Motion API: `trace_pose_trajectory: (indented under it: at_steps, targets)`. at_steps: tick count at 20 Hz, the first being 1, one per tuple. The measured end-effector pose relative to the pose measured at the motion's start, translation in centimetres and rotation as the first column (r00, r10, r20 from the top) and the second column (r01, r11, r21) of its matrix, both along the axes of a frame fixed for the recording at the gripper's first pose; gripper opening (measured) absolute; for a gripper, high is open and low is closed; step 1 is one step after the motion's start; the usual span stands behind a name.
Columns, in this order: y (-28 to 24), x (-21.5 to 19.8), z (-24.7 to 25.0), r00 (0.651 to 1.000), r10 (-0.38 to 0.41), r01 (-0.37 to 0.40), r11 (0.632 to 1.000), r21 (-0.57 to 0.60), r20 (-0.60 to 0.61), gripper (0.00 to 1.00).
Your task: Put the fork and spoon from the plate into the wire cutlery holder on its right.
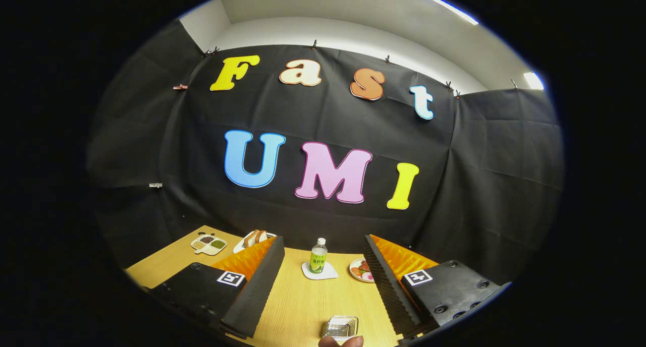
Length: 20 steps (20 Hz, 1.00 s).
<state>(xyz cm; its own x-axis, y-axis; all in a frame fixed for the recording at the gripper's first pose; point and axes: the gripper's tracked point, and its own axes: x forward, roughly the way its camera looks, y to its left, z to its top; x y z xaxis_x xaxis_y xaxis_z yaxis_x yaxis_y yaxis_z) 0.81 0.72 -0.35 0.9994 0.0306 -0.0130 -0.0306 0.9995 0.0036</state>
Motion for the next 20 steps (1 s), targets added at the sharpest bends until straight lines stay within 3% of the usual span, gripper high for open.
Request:
trace_pose_trajectory:
  at_steps: [20]
  targets:
    - [0.28,0.52,-0.29,1.000,0.004,-0.004,1.000,0.007,-0.010,0.98]
